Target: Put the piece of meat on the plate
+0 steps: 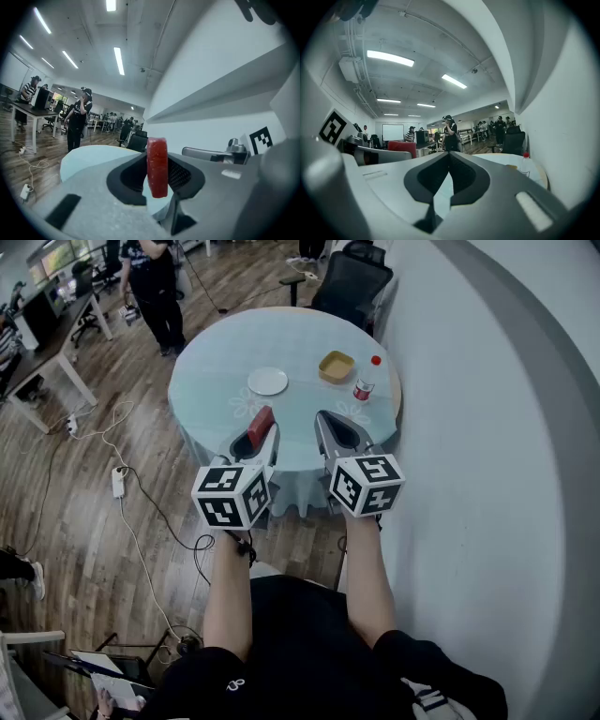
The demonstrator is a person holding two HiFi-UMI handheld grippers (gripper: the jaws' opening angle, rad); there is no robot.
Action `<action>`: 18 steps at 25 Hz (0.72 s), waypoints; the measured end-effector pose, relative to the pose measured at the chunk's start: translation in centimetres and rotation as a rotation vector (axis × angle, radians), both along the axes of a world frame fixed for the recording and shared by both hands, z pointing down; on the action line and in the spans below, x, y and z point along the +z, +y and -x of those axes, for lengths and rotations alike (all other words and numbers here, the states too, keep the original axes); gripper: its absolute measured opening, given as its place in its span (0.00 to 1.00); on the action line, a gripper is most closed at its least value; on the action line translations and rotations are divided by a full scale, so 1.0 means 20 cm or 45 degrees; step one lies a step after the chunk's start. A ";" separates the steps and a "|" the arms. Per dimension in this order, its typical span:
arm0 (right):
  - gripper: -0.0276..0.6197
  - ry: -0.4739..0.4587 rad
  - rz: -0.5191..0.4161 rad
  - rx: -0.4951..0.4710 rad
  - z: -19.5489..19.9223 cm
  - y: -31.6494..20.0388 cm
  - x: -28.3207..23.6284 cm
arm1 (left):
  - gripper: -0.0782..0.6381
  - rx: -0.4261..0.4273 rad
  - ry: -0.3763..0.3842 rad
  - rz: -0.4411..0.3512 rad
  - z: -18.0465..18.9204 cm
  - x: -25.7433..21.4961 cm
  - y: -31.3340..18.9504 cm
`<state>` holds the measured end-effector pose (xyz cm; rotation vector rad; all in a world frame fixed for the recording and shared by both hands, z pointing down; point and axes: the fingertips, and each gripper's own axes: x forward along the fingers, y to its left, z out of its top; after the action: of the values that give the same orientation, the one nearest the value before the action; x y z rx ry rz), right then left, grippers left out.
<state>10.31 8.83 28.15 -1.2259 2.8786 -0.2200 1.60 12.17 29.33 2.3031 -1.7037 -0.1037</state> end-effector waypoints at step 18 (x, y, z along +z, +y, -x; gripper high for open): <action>0.06 0.064 -0.042 0.100 -0.04 -0.09 0.09 | 0.23 -0.031 0.008 0.059 0.08 0.12 -0.05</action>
<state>11.09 6.98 29.98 -1.3547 2.8560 -0.1429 -0.09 11.08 31.72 2.2475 -1.7130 -0.0755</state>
